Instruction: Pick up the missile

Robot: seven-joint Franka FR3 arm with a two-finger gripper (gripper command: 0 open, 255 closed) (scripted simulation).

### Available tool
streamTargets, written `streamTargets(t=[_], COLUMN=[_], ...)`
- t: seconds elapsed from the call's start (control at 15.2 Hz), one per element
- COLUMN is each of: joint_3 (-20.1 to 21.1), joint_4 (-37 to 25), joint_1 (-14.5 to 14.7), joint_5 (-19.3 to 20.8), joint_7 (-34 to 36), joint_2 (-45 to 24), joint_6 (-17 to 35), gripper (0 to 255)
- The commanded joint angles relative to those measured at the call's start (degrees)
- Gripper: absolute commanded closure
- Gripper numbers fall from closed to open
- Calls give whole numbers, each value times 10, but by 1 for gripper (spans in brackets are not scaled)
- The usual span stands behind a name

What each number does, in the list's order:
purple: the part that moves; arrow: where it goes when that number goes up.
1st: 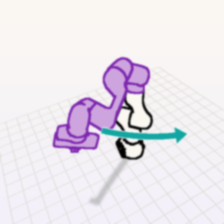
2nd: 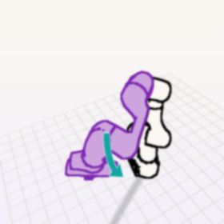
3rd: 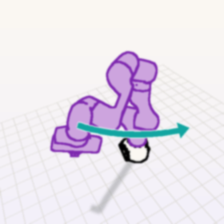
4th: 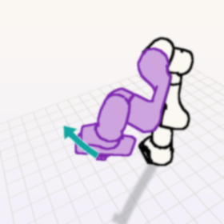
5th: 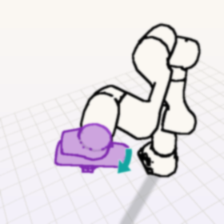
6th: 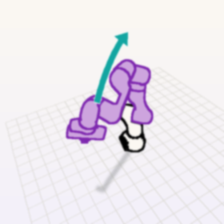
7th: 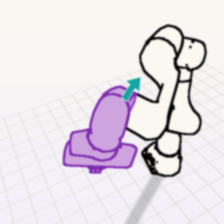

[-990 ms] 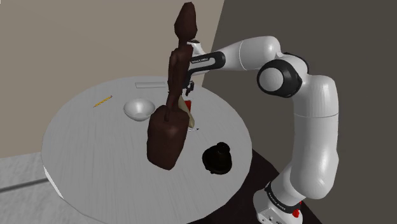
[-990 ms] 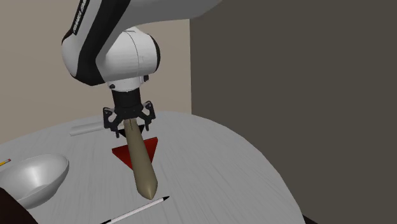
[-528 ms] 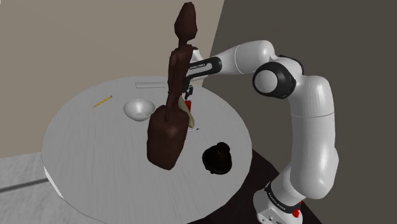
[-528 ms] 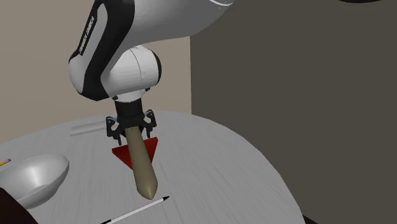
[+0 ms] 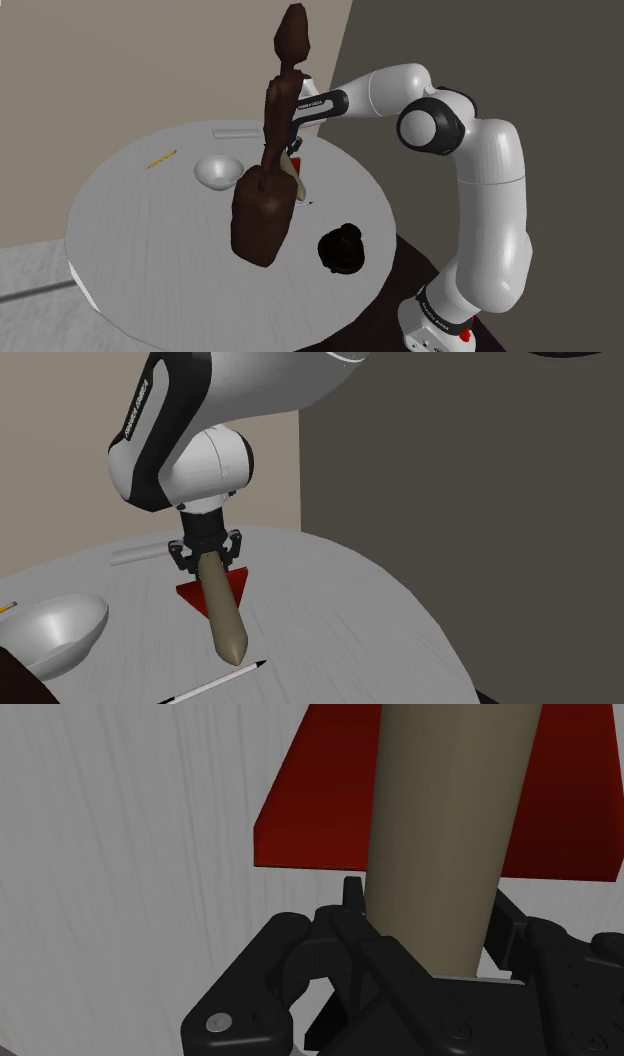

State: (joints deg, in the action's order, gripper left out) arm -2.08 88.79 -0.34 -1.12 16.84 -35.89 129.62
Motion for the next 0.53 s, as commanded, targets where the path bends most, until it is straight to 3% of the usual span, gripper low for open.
streamTargets(t=[0.0,0.46], joint_3=[0,0], joint_4=[0,-12], joint_1=[0,0], joint_5=[0,1], joint_7=[0,0], joint_2=[0,22], joint_6=[0,-35], gripper=[255,255])
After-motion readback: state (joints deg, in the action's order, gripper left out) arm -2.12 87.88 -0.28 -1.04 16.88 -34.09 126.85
